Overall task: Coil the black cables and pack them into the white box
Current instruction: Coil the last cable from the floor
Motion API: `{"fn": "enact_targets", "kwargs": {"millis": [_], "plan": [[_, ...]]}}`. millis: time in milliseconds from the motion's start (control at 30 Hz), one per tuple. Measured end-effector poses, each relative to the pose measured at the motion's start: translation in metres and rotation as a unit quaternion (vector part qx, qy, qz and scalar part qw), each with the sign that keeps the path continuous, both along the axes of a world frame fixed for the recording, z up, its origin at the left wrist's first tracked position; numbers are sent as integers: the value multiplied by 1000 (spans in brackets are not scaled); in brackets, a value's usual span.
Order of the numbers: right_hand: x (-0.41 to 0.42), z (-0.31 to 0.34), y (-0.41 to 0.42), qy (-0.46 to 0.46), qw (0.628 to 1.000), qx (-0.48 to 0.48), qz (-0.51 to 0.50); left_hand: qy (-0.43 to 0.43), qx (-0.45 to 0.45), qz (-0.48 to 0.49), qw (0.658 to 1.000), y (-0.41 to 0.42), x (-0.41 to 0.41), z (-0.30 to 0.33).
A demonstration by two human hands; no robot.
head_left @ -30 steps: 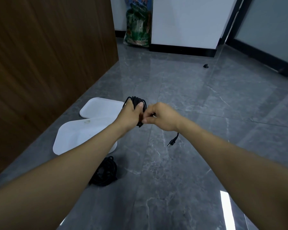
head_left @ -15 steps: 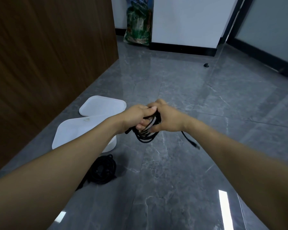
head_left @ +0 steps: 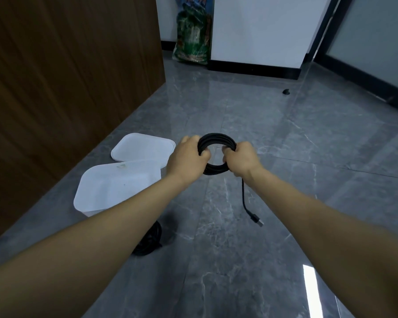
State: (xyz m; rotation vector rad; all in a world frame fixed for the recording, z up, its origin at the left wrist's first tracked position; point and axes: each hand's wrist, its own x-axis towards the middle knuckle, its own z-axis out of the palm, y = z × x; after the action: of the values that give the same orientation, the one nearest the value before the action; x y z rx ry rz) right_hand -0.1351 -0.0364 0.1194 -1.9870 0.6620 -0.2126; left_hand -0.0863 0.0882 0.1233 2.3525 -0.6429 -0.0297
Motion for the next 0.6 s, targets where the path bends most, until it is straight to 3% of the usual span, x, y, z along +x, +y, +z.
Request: {"fn": "enact_targets", "kwargs": {"millis": [67, 167, 300, 367, 467, 600], "plan": [[5, 1, 9, -18, 997, 65, -47, -9, -20, 77, 997, -8, -4, 3], [12, 3, 20, -34, 983, 153, -98, 67, -141, 133, 979, -15, -7, 5], [10, 4, 22, -19, 966, 222, -130, 189, -250, 17, 950, -10, -2, 6], [7, 6, 21, -4, 961, 248, -123, 254, -298, -32, 919, -5, 1, 7], [6, 10, 23, 6, 962, 252, -107, 333, -380, -30, 862, -4, -1, 11], [8, 10, 30, -14, 958, 264, -108, 353, -417, -6, 837, -7, -4, 17]]}}
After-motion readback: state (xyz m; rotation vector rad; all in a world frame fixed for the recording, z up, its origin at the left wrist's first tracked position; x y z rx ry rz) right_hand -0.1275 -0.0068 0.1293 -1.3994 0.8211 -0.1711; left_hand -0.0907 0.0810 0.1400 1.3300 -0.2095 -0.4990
